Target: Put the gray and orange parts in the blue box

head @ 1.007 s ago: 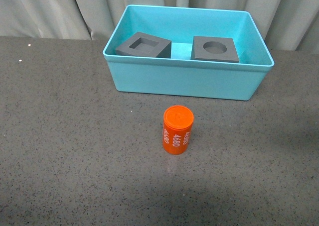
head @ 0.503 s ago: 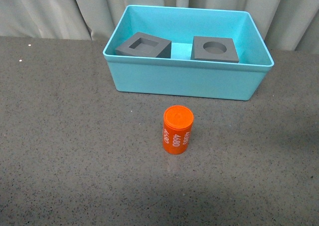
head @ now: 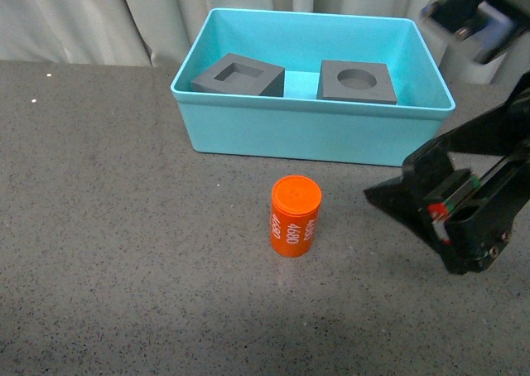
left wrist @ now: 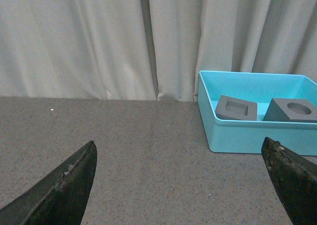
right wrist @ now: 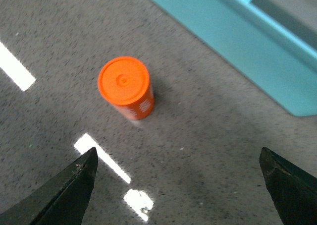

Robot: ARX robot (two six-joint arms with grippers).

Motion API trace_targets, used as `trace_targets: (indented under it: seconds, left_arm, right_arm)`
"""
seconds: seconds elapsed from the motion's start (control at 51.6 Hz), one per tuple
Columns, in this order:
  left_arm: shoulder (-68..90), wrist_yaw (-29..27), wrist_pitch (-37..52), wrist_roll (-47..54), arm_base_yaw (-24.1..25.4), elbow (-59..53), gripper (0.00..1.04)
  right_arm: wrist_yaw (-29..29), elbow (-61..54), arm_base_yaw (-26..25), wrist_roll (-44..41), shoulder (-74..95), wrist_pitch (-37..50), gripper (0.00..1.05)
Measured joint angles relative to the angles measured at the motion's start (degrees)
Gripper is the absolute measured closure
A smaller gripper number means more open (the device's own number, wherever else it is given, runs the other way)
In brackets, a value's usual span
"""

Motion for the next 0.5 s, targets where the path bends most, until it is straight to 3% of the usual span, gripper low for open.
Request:
trace_targets:
  seconds: [0.174,0.503]
  left_arm:
    - [0.0,0.0,0.0,0.0,0.0,0.0,0.07]
    - [0.0,0.0,-0.02,0.0,0.0,0.0,0.07]
  right_arm:
    - [0.13,5.46,2.95,-3.32,6.95,-4.92,0.1]
    - [0.0,14.36,6.91,-3.37,18.62,-6.25,0.1]
